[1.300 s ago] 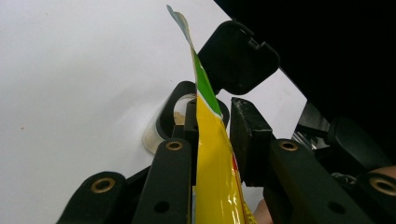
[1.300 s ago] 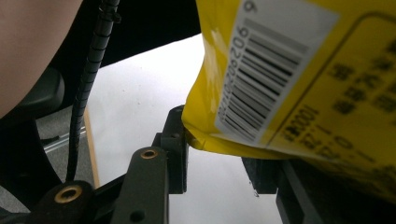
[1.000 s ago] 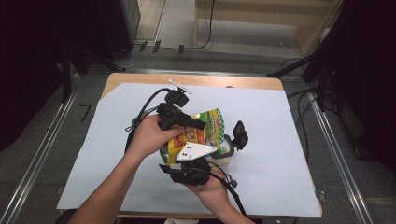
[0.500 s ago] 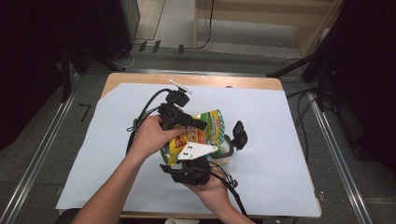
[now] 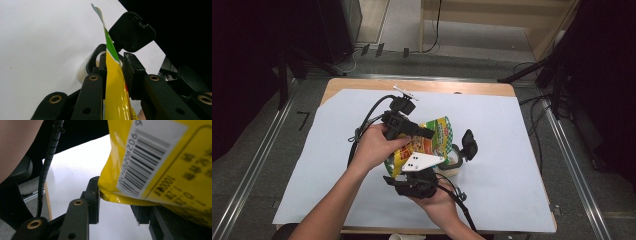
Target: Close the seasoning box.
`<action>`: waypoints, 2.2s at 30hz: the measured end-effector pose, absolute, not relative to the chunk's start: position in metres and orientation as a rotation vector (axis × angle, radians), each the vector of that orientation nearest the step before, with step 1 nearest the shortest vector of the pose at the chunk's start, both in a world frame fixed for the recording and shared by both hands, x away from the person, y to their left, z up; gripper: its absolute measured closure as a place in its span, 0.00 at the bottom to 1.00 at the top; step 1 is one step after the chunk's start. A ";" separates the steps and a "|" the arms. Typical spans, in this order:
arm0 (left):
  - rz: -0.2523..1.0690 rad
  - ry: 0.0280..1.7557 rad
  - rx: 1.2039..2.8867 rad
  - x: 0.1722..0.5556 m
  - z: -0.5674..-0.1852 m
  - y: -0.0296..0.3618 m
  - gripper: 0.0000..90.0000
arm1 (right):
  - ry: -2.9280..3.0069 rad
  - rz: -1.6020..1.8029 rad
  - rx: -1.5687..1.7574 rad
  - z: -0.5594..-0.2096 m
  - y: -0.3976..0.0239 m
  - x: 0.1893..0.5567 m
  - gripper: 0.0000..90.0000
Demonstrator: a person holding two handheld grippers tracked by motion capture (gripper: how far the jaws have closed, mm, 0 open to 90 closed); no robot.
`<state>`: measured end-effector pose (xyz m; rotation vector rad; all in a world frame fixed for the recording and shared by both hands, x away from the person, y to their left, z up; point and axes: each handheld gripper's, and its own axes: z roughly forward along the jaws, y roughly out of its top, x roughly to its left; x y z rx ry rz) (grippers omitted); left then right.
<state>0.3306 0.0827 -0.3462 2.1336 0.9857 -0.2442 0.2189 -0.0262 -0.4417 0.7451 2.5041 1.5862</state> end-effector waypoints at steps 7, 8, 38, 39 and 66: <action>-0.238 0.985 2.134 0.330 -0.346 0.082 0.86 | 2.501 1.589 0.744 -0.442 -0.027 0.219 0.72; -0.239 0.982 2.132 0.330 -0.345 0.082 0.86 | 2.502 1.588 0.744 -0.442 -0.027 0.219 0.72; -0.202 0.977 2.121 0.326 -0.342 0.085 0.86 | 2.495 1.573 0.704 -0.441 -0.026 0.220 0.73; -0.202 0.977 2.121 0.326 -0.342 0.085 0.86 | 2.494 1.574 0.703 -0.441 -0.026 0.220 0.73; -0.215 0.988 2.113 0.325 -0.342 0.087 0.84 | 2.496 1.604 0.714 -0.440 -0.024 0.219 0.73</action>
